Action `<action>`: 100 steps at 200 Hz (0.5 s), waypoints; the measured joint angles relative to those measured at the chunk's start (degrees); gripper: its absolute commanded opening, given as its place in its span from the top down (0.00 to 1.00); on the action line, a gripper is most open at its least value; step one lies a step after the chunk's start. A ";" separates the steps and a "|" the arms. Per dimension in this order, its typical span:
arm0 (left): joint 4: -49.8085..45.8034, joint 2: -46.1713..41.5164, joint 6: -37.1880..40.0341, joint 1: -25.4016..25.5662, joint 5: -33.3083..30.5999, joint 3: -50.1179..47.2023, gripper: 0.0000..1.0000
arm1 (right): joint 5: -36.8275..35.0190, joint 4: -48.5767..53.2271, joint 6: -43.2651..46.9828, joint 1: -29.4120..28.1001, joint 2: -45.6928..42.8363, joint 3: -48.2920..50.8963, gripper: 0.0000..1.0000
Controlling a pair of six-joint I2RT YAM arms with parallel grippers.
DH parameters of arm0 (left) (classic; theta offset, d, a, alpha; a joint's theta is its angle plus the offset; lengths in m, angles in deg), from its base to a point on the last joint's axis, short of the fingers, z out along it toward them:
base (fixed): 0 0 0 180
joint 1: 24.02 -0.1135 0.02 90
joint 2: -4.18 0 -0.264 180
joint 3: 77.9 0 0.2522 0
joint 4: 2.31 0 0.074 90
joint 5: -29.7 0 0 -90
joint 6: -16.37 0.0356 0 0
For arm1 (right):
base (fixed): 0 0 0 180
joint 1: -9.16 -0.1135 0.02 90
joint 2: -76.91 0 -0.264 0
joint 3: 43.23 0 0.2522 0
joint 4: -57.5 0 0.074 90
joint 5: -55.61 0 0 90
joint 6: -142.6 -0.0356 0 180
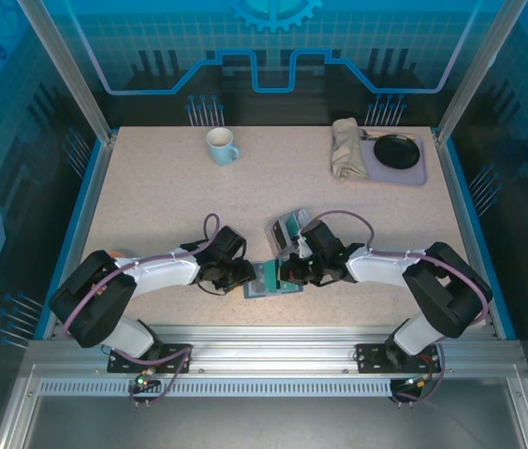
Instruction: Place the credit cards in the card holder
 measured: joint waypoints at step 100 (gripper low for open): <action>0.00 0.07 0.00 0.00 0.09 0.00 0.61 | 2.60 -3.17 -1.11 -0.52 5.18 -1.86 0.95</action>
